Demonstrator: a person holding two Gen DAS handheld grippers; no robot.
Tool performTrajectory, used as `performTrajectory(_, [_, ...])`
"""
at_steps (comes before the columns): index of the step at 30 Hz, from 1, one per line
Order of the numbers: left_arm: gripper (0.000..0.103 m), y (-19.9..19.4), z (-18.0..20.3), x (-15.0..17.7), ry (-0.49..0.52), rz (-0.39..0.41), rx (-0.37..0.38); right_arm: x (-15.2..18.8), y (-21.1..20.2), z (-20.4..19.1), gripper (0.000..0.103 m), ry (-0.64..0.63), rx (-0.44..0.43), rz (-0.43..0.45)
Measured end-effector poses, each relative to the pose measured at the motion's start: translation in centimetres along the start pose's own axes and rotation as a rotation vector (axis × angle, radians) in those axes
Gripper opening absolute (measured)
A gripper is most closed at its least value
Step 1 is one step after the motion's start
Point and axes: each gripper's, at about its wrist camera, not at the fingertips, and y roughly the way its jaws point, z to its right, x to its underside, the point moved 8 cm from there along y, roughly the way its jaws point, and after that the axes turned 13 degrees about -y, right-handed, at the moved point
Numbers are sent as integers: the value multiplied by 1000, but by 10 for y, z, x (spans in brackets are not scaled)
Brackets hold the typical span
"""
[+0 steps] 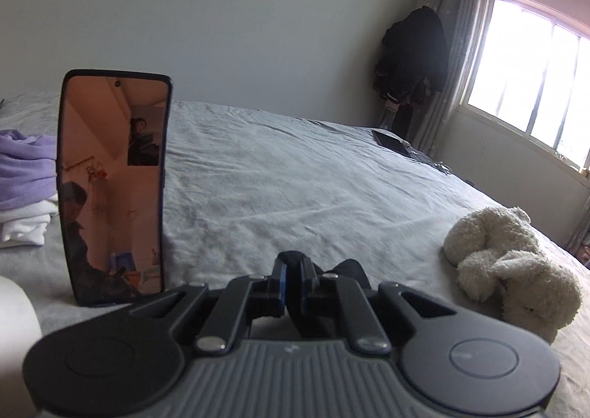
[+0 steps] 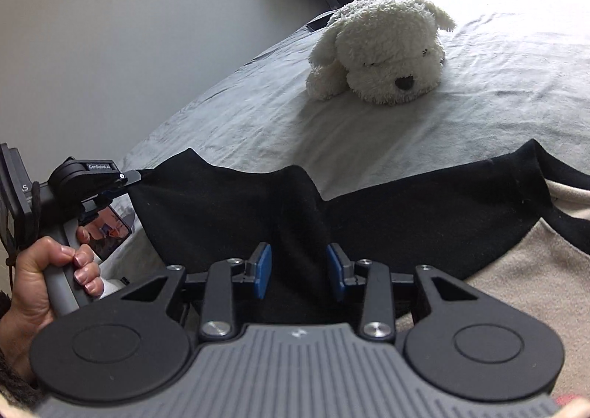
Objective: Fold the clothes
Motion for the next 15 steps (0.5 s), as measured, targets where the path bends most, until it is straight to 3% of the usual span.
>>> performTrajectory(3, [7, -1, -9, 1, 20, 8, -70, 0, 4, -9, 35, -79, 56, 20])
performTrajectory(7, [9, 4, -23, 7, 35, -34, -156, 1, 12, -24, 33, -184, 68, 28])
performTrajectory(10, [16, 9, -30, 10, 6, -73, -155, 5, 22, -33, 36, -266, 94, -4])
performTrajectory(12, [27, 6, -31, 7, -28, -80, -108, 6, 23, -35, 36, -296, 109, -9])
performTrajectory(13, [37, 5, -30, 5, -47, -79, -83, 6, 23, -34, 36, -287, 103, -8])
performTrajectory(15, [36, 3, -25, 2, -67, -69, -42, 6, 22, -31, 36, -260, 86, -4])
